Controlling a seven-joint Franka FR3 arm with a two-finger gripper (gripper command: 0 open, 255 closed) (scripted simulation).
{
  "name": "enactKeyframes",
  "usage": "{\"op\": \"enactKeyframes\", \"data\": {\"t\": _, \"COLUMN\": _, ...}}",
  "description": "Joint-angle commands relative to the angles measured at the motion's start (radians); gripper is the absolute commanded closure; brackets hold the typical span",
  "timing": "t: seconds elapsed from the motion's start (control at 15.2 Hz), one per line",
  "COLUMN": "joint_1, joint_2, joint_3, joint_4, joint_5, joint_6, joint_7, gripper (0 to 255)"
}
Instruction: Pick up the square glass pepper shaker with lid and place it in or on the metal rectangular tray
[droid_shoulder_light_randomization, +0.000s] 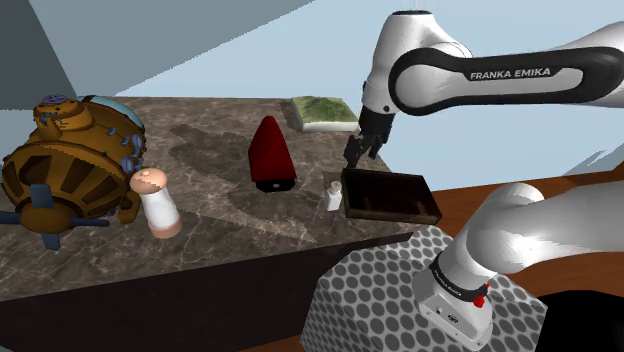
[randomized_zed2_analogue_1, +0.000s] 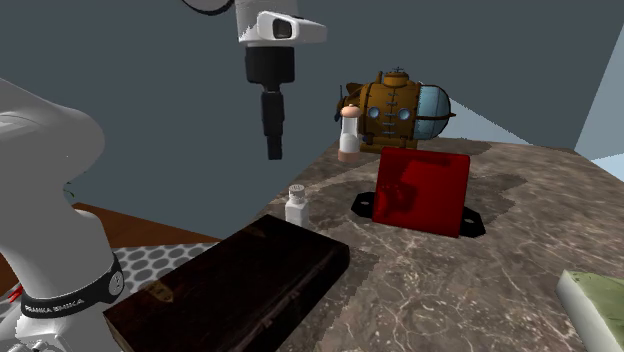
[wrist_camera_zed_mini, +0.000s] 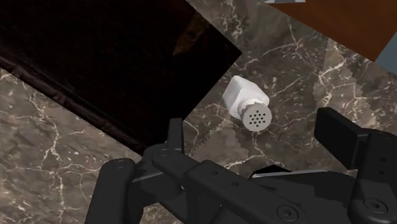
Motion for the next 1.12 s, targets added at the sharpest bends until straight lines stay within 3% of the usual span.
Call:
{"op": "enactKeyframes", "data": {"t": 0.0, "joint_1": 0.004, "joint_2": 0.036, "joint_3": 0.037, "joint_4": -0.029, "joint_5": 0.005, "joint_6": 0.084, "joint_7": 0.039, "gripper": 0}}
{"op": "enactKeyframes", "data": {"t": 0.26, "joint_1": -0.002, "joint_2": 0.154, "joint_3": 0.119, "joint_4": -0.06, "joint_5": -0.001, "joint_6": 0.263, "joint_7": 0.125, "gripper": 0}}
{"op": "enactKeyframes", "data": {"t": 0.79, "joint_1": -0.011, "joint_2": 0.23, "joint_3": 0.137, "joint_4": -0.116, "joint_5": -0.006, "joint_6": 0.396, "joint_7": 0.135, "gripper": 0}}
{"op": "enactKeyframes", "data": {"t": 1.06, "joint_1": -0.011, "joint_2": 0.23, "joint_3": 0.137, "joint_4": -0.116, "joint_5": -0.006, "joint_6": 0.396, "joint_7": 0.135, "gripper": 0}}
